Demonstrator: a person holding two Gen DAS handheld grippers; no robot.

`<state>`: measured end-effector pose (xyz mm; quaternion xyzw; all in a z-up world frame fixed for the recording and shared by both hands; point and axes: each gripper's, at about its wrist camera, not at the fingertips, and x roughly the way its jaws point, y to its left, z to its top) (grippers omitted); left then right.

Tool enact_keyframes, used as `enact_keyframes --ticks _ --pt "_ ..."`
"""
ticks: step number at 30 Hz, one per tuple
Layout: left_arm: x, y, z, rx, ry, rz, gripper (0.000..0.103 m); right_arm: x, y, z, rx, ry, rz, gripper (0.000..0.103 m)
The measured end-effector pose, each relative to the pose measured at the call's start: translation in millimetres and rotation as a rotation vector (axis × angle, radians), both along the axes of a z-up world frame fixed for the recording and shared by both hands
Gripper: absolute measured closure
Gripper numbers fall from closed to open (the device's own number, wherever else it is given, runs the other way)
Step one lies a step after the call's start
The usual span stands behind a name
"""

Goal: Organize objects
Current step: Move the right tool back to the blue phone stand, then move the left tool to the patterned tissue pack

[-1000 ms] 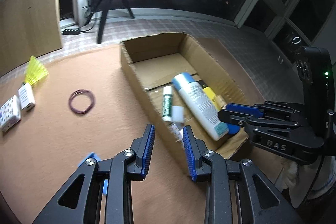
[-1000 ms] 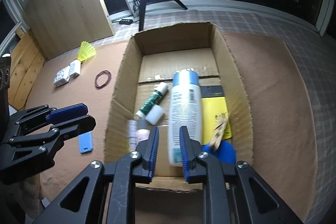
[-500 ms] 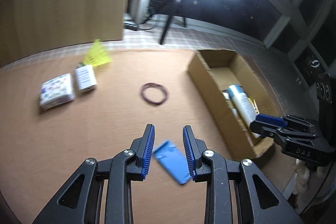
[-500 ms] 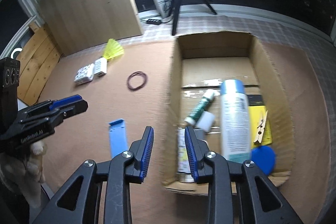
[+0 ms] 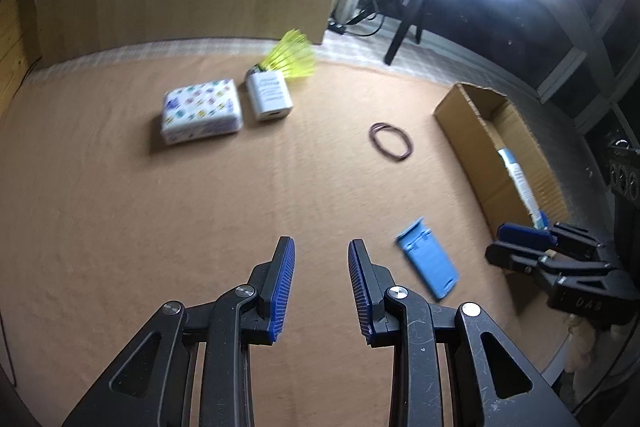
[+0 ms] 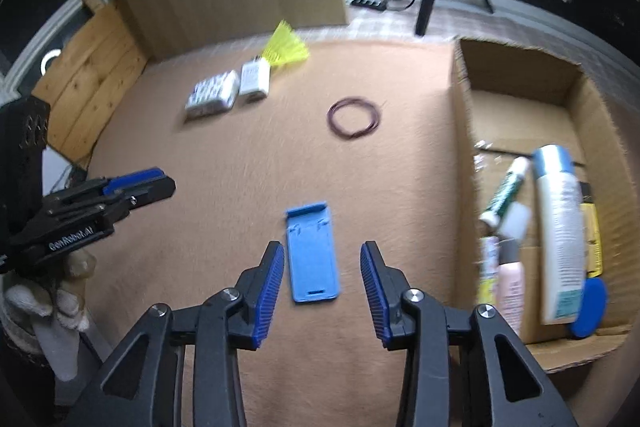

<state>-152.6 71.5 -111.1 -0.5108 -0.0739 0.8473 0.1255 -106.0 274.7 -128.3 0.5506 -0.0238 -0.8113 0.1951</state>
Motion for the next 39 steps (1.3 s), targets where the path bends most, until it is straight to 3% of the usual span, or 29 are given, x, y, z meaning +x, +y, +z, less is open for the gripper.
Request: enact_keyframes --ticks 4,13,21,32,39 --pt "-2.2 -16.2 -6.6 -0.001 -0.013 0.027 0.071 -0.3 -12.2 -17.3 0.046 -0.019 0.003 0.066" --pt "-30.0 -51.7 -4.6 -0.018 0.0 0.086 0.066 -7.0 -20.9 -26.1 0.036 -0.044 -0.017 0.062" --pt "-94.2 -68.0 7.0 -0.02 0.022 0.109 0.066 -4.3 -21.8 -16.0 -0.003 -0.03 -0.048 0.062" --pt "-167.9 -82.5 -11.5 -0.107 -0.004 0.132 0.066 9.2 -16.4 -5.9 -0.027 -0.019 -0.066 0.062" --pt "-193.8 -96.5 -29.7 -0.058 -0.054 0.149 0.066 11.7 -14.9 -10.5 -0.028 -0.038 -0.079 0.062"
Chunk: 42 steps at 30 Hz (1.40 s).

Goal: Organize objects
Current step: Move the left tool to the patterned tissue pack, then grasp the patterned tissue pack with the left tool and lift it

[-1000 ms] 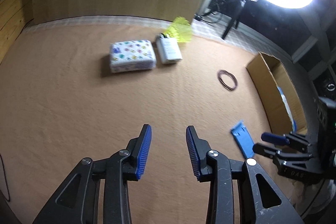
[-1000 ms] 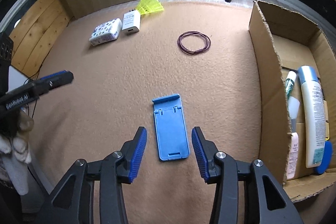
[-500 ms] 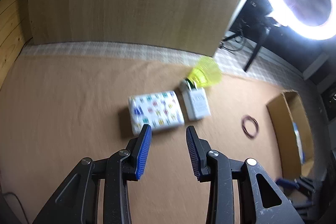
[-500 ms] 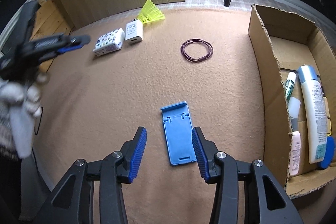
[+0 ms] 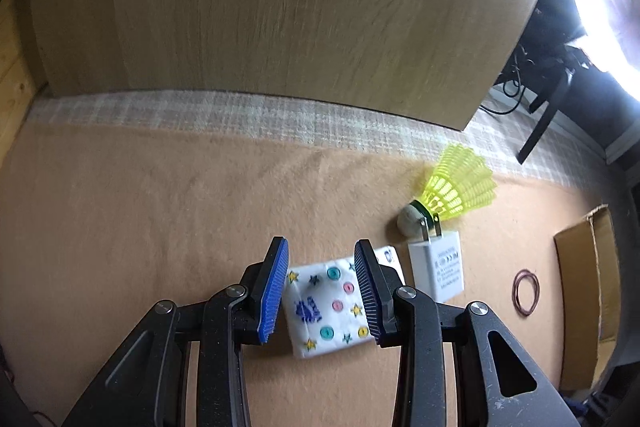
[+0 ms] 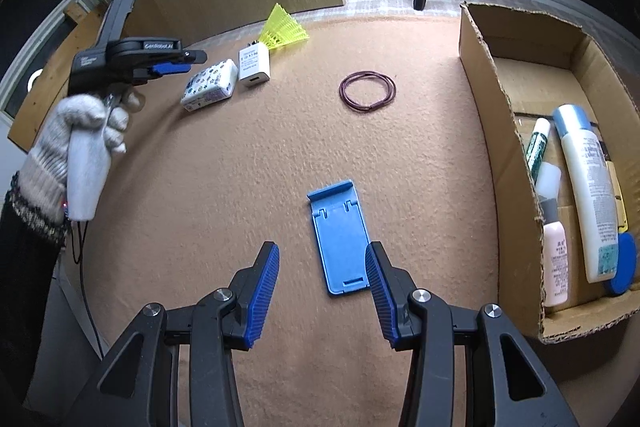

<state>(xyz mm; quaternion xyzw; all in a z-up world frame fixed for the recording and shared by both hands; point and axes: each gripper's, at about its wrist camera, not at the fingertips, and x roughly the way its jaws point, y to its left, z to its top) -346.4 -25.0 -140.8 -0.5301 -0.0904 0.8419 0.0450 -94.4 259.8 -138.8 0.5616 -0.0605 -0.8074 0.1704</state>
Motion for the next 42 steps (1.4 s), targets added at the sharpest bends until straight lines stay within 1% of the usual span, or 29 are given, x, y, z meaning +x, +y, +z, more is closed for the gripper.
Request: enact_keyframes --ticks 4,9,19,23,27,33,35,37,40,42 --pt "-3.9 -0.2 -10.4 0.033 -0.035 -0.029 0.066 1.3 -0.3 -3.5 0.004 -0.011 0.001 0.062" --pt "15.5 8.1 -14.4 0.066 -0.046 -0.072 0.066 0.2 0.3 -5.1 0.004 -0.012 0.007 0.062" --pt "81.9 43.4 -15.2 0.069 -0.037 -0.146 0.066 -5.7 -3.6 -5.1 -0.031 -0.008 0.03 0.062" --pt "108.8 57.2 -16.5 0.09 -0.044 -0.157 0.066 -5.0 -4.8 -3.7 -0.046 -0.002 0.04 0.062" --pt "138.5 69.8 -20.1 0.152 -0.057 -0.15 0.066 -4.6 -3.0 -3.4 -0.076 -0.007 0.036 0.062" --pt "185.6 82.3 -26.2 0.232 -0.068 -0.102 0.065 -5.6 -5.3 -2.7 -0.104 -0.021 0.044 0.062" --pt "197.7 89.1 -25.8 0.228 -0.069 -0.111 0.064 -5.9 -7.0 -2.8 -0.12 -0.028 0.048 0.062" --pt "208.3 96.8 -23.4 0.218 -0.072 -0.143 0.063 -5.0 -10.1 -3.0 -0.135 -0.033 0.056 0.062" --pt "219.4 103.6 -19.8 0.192 -0.076 -0.19 0.055 -4.6 -15.6 -5.0 -0.159 -0.045 0.068 0.062" --pt "223.4 105.8 -18.0 0.181 -0.071 -0.214 0.054 -5.9 -18.9 -7.3 -0.169 -0.057 0.071 0.062"
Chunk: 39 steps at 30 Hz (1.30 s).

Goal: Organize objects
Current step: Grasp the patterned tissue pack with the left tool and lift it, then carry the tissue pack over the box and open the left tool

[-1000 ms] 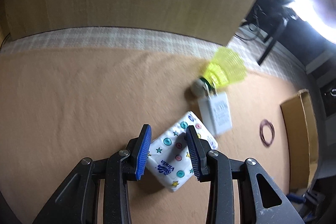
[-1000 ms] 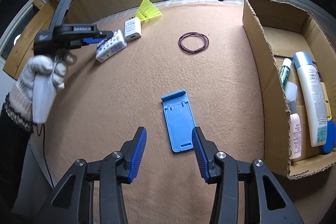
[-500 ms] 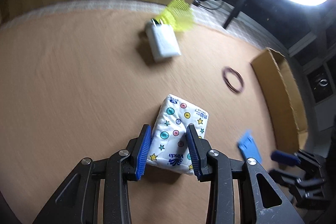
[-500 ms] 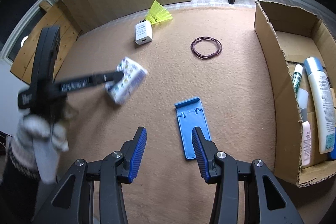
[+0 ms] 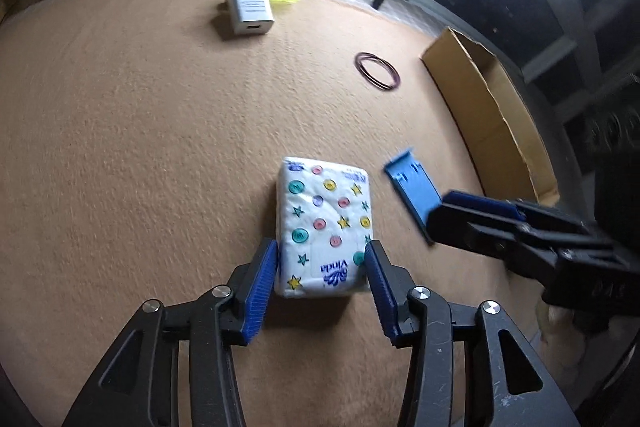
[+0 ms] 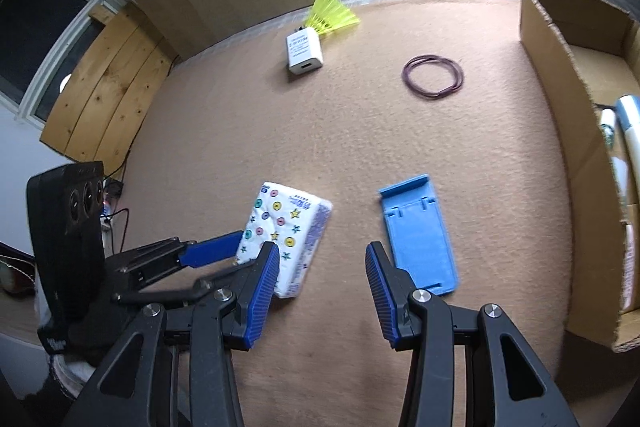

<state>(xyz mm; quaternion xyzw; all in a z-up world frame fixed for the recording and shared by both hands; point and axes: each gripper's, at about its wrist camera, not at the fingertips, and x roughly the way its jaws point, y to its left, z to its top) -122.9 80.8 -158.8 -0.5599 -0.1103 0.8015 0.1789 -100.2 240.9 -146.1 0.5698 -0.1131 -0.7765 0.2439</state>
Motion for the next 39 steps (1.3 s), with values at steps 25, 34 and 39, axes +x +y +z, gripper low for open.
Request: enact_keyframes --ticks 25,34,39 --pt "3.3 6.9 1.0 0.01 0.007 -0.051 0.062 -14.2 -27.7 -25.8 -0.038 -0.111 0.044 0.073" --pt "0.8 32.1 32.2 0.006 0.076 -0.096 0.063 -12.2 0.6 6.7 -0.03 -0.016 0.001 0.073" --pt "-8.4 59.3 50.3 0.014 0.118 -0.14 0.063 -14.6 24.8 26.7 -0.019 0.035 -0.038 0.073"
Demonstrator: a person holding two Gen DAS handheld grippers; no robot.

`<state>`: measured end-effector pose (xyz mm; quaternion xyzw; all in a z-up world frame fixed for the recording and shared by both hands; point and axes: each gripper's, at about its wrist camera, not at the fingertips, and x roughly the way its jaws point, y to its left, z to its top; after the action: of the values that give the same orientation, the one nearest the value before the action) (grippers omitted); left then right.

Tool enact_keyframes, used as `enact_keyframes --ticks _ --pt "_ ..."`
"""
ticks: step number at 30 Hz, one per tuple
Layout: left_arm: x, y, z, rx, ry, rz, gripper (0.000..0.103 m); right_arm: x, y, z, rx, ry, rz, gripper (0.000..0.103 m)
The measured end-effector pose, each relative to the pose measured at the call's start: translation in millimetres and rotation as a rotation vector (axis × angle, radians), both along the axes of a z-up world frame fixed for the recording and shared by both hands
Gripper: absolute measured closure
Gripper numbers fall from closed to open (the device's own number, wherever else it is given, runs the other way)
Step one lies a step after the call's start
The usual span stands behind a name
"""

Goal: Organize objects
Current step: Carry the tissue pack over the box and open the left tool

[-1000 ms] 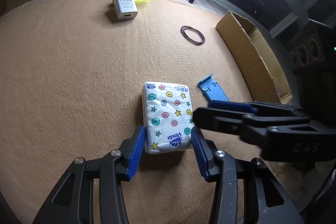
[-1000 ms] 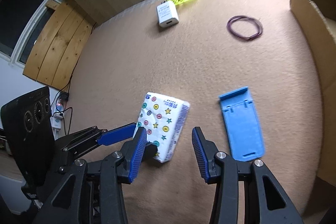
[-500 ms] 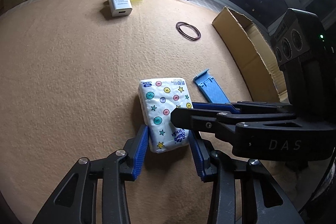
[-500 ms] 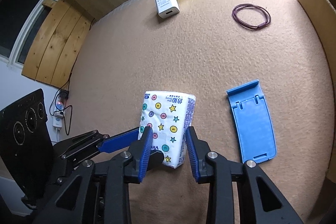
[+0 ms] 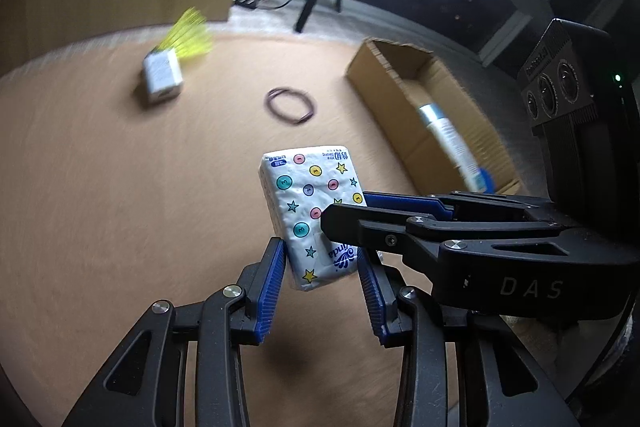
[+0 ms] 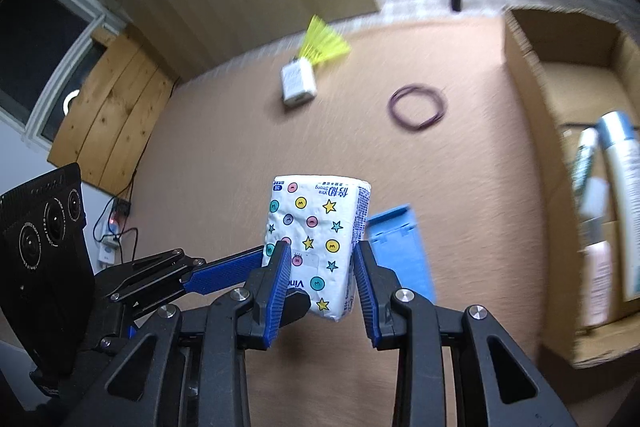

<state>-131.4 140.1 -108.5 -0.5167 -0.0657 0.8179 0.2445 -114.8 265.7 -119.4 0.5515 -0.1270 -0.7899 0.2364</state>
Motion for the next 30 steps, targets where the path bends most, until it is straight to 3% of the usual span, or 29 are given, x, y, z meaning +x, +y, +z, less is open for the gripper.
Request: enact_keyframes --ticks 13,22,30 --pt "-47.2 104.4 36.3 0.019 0.105 -0.093 0.063 -31.2 89.5 41.8 0.051 0.117 -0.102 0.073" --pt "-72.8 160.2 36.5 0.025 0.116 -0.122 0.063 -53.6 139.1 43.4 0.088 0.142 -0.149 0.073" --pt "-82.9 184.3 28.9 0.011 0.109 -0.141 0.063 -63.9 153.7 37.4 0.106 0.134 -0.158 0.073"
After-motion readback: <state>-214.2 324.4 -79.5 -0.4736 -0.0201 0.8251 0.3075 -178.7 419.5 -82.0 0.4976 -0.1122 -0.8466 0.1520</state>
